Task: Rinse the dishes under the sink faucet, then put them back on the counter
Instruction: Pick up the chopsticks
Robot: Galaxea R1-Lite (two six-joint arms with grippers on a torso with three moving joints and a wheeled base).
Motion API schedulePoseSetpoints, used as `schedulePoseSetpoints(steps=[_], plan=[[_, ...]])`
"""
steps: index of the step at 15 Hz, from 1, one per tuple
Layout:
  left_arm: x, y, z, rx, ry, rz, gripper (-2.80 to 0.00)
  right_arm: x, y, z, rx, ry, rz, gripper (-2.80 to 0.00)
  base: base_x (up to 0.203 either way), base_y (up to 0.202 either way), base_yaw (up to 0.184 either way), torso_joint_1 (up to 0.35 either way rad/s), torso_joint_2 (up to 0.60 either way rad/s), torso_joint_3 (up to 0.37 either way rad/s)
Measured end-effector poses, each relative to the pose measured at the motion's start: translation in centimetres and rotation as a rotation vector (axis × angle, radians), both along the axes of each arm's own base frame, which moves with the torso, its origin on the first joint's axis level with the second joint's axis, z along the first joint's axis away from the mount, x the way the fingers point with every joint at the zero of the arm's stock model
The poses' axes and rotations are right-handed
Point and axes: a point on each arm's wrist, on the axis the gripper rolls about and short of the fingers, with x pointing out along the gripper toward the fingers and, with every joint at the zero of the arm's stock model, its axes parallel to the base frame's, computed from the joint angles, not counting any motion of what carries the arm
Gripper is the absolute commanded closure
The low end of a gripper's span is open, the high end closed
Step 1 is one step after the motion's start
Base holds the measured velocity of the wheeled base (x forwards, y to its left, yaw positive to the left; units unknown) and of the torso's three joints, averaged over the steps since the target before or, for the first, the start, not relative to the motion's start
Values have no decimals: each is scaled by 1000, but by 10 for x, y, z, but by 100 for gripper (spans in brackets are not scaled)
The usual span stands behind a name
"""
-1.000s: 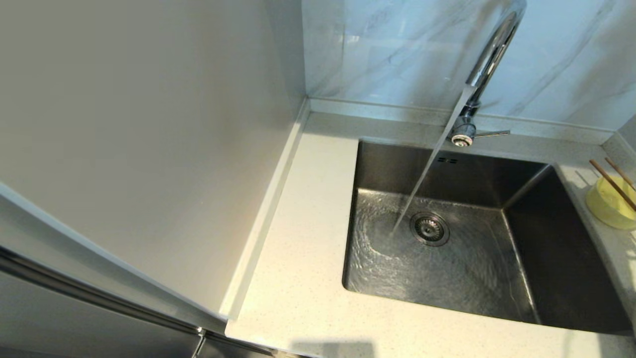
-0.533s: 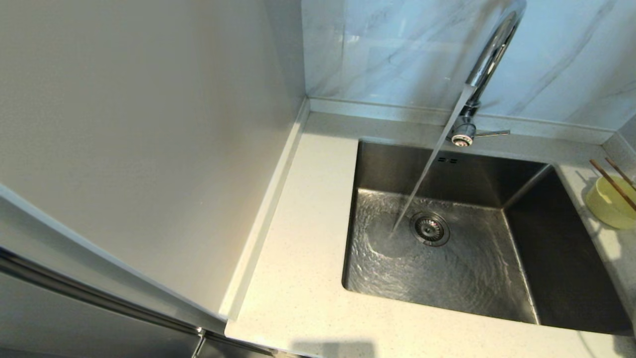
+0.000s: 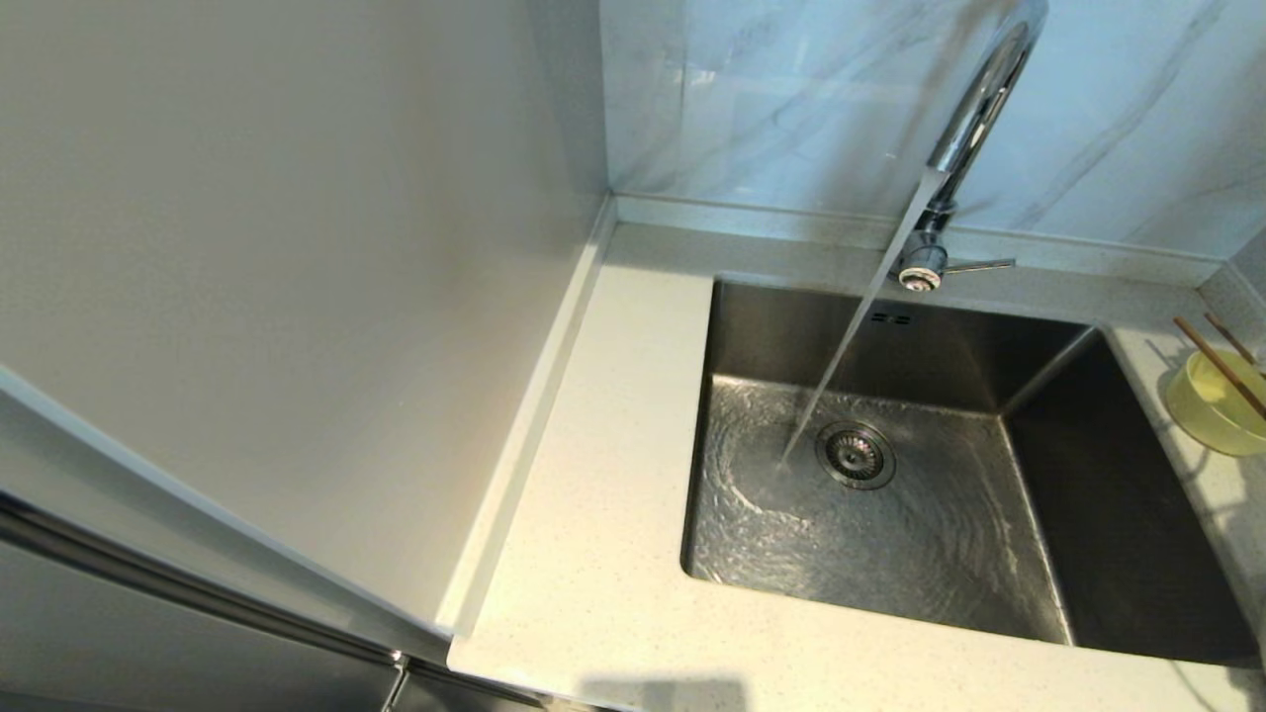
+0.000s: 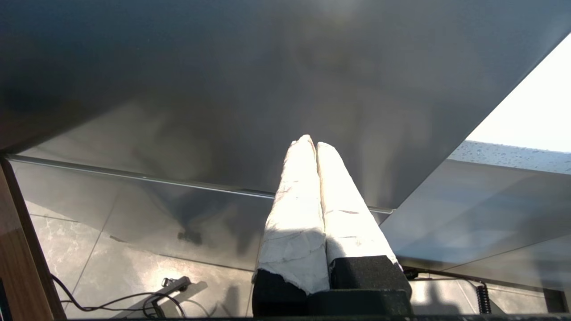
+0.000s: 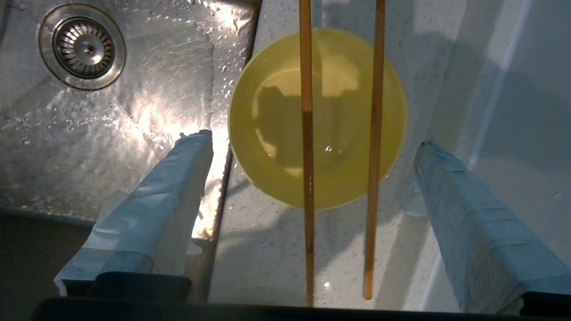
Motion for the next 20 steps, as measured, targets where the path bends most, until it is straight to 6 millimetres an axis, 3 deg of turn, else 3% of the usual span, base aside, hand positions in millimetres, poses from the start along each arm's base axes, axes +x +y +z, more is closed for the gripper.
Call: schedulePoseSetpoints(steps=[5, 13, 20], plan=[[0, 0, 0, 0, 0, 0, 0, -3, 2, -1, -25, 35, 5, -280, 0, 0, 0, 0, 0, 0], [0, 0, 0, 0, 0, -1, 0, -30, 21, 1, -27, 235, -18, -280, 0, 0, 0, 0, 0, 0], [0, 0, 0, 0, 0, 0, 0, -29, 3, -17, -143, 310, -49, -280, 0, 0, 0, 0, 0, 0]])
